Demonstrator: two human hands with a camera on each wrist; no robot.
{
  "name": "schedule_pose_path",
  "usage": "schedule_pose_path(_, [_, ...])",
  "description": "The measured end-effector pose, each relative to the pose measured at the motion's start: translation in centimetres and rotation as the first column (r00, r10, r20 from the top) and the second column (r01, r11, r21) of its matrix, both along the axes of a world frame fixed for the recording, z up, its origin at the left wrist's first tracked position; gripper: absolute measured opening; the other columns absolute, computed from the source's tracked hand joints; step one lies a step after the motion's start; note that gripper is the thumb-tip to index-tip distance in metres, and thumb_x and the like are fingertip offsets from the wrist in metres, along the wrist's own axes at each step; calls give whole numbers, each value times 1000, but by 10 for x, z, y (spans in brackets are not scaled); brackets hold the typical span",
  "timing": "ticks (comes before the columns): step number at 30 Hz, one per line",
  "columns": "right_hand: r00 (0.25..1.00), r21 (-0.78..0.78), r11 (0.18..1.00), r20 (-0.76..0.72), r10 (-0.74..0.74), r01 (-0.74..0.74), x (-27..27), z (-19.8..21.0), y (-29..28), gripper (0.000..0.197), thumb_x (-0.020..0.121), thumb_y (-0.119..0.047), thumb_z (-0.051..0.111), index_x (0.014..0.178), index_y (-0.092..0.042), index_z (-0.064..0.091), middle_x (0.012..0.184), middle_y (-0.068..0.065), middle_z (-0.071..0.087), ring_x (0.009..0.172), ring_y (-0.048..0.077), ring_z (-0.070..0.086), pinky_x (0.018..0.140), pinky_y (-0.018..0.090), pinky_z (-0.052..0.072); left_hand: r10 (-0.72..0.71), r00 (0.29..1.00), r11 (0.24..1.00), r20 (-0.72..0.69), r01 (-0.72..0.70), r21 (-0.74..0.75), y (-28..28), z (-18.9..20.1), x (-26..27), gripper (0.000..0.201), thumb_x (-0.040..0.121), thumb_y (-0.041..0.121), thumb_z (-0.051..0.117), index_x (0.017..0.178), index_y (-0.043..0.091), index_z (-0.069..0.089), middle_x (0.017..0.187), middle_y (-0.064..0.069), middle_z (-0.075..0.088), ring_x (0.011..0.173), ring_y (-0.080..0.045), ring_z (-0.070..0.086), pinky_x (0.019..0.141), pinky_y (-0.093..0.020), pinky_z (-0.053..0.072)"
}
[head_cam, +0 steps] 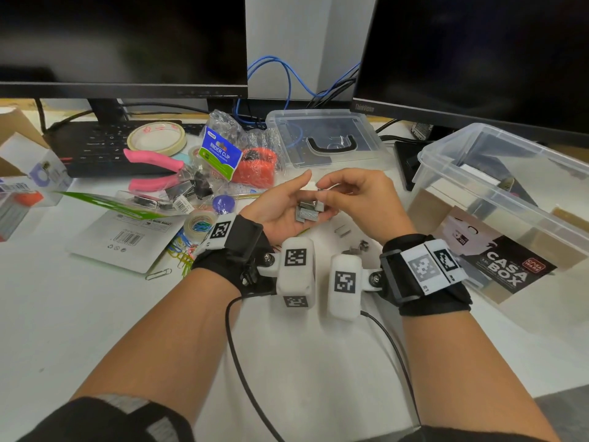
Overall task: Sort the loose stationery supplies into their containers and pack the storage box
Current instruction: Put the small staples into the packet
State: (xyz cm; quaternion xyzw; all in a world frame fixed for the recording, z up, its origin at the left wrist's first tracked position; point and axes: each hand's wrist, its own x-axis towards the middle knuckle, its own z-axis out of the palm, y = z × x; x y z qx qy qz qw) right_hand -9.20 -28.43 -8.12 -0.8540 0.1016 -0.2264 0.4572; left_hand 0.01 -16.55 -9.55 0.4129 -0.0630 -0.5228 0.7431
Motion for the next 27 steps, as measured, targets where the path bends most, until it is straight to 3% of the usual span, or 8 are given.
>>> schedule_pose_path(3, [1000, -38, 999, 28, -2, 3, 0, 0, -2, 10, 84, -16, 68, 88, -25, 70, 84, -7, 70, 83, 13, 66, 82, 30, 54, 18, 1000, 1000, -2, -18, -7, -1, 0, 0, 35, 97, 26, 46, 100, -5, 61, 92, -16, 63, 82, -23, 67, 86, -32, 51])
schedule_pose_path(5, [998, -38, 998, 39, -53, 55, 0, -2, -6, 9, 86, -16, 66, 87, -24, 70, 82, -10, 68, 83, 10, 64, 84, 29, 52, 47, 999, 999, -20, -46, 16, -1, 0, 0, 27, 97, 16, 47, 89, -5, 63, 82, -15, 62, 76, -21, 66, 83, -30, 52])
schedule_pose_path(10, [969, -104, 968, -69, -238, 230, 0, -5, -16, 9, 88, -19, 63, 92, -17, 70, 81, -8, 63, 78, 6, 55, 75, 22, 42, 129, 988, 992, -79, -128, 25, -2, -1, 0, 43, 95, 6, 48, 60, -7, 68, 66, -15, 64, 60, -20, 67, 72, -29, 55])
schedule_pose_path(14, [904, -233, 970, -395, -163, 73, -2, -8, -12, 22, 85, -30, 67, 105, -21, 68, 91, -2, 60, 76, 9, 56, 66, 13, 37, 214, 966, 977, -144, -213, 19, -3, 1, 0, 24, 96, 7, 48, 80, -7, 58, 74, -15, 60, 75, -22, 61, 61, -33, 57])
schedule_pose_path(17, [877, -234, 972, -461, -137, 29, 0, -8, -11, 17, 82, -27, 70, 99, -22, 69, 80, -2, 60, 70, 6, 54, 58, 13, 37, 226, 959, 974, -173, -228, 8, -3, 0, 2, 24, 97, 9, 46, 81, -6, 57, 61, -13, 62, 77, -22, 58, 62, -34, 57])
schedule_pose_path(21, [879, -264, 964, -453, -149, 28, 3, -10, -11, 8, 81, -20, 70, 87, -15, 69, 68, -6, 56, 66, 6, 52, 56, 10, 36, 205, 966, 979, -160, -206, 11, -3, -1, 3, 27, 97, 12, 47, 81, -6, 58, 64, -15, 63, 76, -23, 60, 67, -35, 57])
schedule_pose_path(23, [901, -235, 970, -407, -150, 55, 4, -11, -11, 8, 82, -18, 69, 86, -10, 69, 73, -1, 62, 71, 13, 59, 66, 17, 44, 201, 968, 980, -152, -200, 23, -3, -2, 5, 28, 97, 15, 48, 83, -7, 59, 72, -18, 63, 76, -25, 62, 77, -38, 56])
schedule_pose_path(27, [962, -227, 947, -94, -256, 229, 5, -7, -10, 10, 87, -20, 64, 91, -11, 68, 84, -1, 61, 77, 11, 53, 66, 10, 39, 190, 973, 982, -133, -189, 20, -4, -3, 4, 29, 97, 16, 48, 85, -8, 58, 82, -19, 58, 81, -26, 61, 85, -42, 52])
